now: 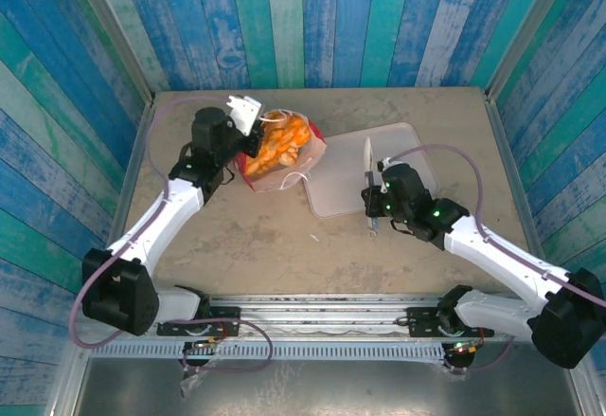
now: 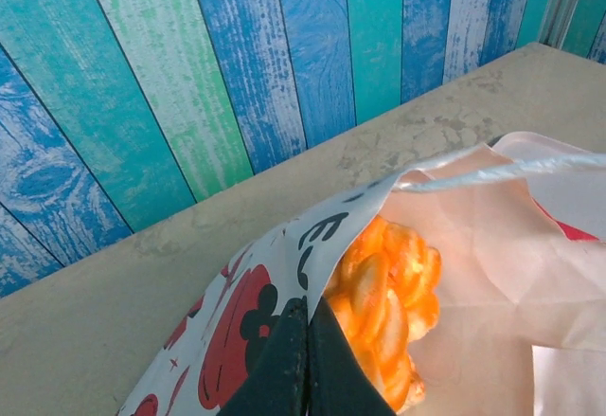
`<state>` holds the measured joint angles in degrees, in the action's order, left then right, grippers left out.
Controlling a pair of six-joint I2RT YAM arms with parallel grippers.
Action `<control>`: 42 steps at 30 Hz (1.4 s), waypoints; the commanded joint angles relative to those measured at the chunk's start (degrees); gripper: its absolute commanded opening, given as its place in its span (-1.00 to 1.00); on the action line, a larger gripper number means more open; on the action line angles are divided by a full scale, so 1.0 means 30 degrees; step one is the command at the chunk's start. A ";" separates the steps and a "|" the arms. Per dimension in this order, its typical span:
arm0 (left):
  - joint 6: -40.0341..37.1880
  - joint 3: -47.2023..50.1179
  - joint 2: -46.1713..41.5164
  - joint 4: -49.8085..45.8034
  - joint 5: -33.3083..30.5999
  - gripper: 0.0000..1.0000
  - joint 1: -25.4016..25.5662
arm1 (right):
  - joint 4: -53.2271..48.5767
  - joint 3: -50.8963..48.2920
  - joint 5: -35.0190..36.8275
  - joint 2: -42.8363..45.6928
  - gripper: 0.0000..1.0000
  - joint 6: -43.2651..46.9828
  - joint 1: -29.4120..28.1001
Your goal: Take the fake bread out of the paper bag
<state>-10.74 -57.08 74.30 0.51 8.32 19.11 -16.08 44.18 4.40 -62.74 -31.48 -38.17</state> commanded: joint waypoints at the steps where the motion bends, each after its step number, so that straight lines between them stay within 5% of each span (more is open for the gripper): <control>1: 0.0279 0.0101 -0.1142 0.1001 -0.0543 -1.00 0.0305 | 0.0753 0.0743 -0.1319 0.0448 -0.76 0.0476 0.0026; 21: 0.0770 0.1126 -0.1094 0.2275 -0.0773 -1.00 0.0658 | -0.0218 0.2670 -0.7086 0.0092 0.03 0.0241 0.2470; 42: 0.0535 0.1176 -0.0951 0.2146 -0.1142 -1.00 0.0835 | -0.3144 0.5922 -1.0023 -0.1583 -0.03 -0.1031 0.1524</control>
<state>-8.95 -53.93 74.28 5.15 5.58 21.12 -23.44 59.29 -23.70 -66.50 -33.87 -32.36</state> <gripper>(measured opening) 0.044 0.486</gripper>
